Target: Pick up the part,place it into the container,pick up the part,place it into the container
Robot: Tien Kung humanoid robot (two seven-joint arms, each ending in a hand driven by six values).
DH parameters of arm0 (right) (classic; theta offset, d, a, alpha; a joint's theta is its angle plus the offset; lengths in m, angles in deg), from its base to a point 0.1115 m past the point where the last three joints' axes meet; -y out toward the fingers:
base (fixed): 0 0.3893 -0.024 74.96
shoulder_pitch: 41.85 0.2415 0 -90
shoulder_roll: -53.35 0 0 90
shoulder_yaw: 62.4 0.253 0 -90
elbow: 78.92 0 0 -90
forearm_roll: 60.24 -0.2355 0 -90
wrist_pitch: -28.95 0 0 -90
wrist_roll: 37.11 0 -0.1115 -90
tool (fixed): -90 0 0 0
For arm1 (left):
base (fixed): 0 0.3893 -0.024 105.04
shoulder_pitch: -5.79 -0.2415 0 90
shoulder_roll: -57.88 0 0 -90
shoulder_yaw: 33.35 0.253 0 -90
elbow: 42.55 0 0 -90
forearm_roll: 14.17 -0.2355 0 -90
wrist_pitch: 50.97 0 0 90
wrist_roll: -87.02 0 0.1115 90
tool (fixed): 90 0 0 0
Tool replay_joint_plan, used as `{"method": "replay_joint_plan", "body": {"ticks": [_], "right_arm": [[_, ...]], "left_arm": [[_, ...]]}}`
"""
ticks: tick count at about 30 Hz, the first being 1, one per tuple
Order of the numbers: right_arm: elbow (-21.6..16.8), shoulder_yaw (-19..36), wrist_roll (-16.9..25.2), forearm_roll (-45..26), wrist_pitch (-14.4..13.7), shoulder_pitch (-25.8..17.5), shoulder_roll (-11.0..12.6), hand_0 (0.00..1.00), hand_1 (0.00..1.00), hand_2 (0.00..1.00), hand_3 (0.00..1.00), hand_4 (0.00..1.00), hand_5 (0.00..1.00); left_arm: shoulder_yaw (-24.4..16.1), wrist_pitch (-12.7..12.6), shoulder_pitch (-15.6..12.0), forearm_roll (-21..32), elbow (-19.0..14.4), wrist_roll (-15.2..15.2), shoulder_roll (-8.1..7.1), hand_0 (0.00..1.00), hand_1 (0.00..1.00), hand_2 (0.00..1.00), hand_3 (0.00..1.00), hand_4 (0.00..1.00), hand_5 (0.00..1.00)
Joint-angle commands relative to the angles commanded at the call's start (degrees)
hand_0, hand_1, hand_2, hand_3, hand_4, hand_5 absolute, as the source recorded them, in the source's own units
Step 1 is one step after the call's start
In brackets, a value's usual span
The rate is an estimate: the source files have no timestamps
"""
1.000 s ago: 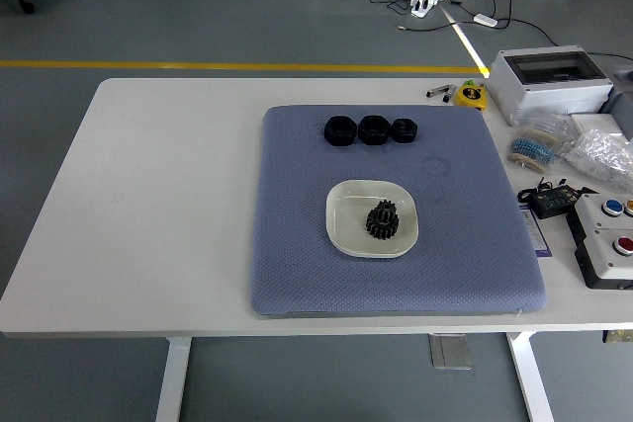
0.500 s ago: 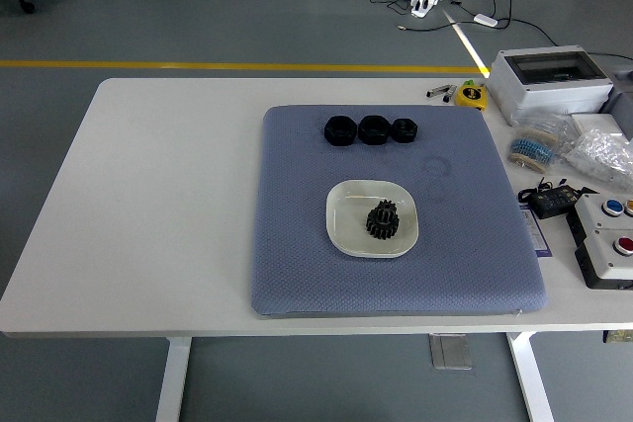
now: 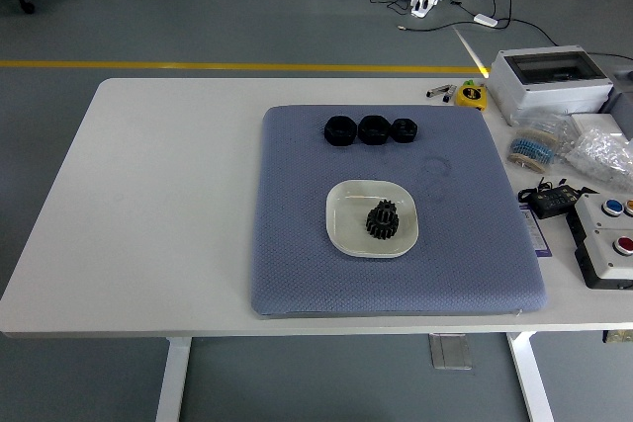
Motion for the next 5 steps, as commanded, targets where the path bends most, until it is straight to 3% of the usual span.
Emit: {"method": "replay_joint_plan", "body": {"ticks": [5], "right_arm": [[-0.2,0.3,-0.1,0.0,0.2,0.0,0.1,0.776,0.772,0.826,0.844,0.998,0.698]], "left_arm": [[0.0,0.0,0.1,0.1,0.0,0.1,0.03,0.793,0.824,0.833,0.760,0.799,0.694]]}}
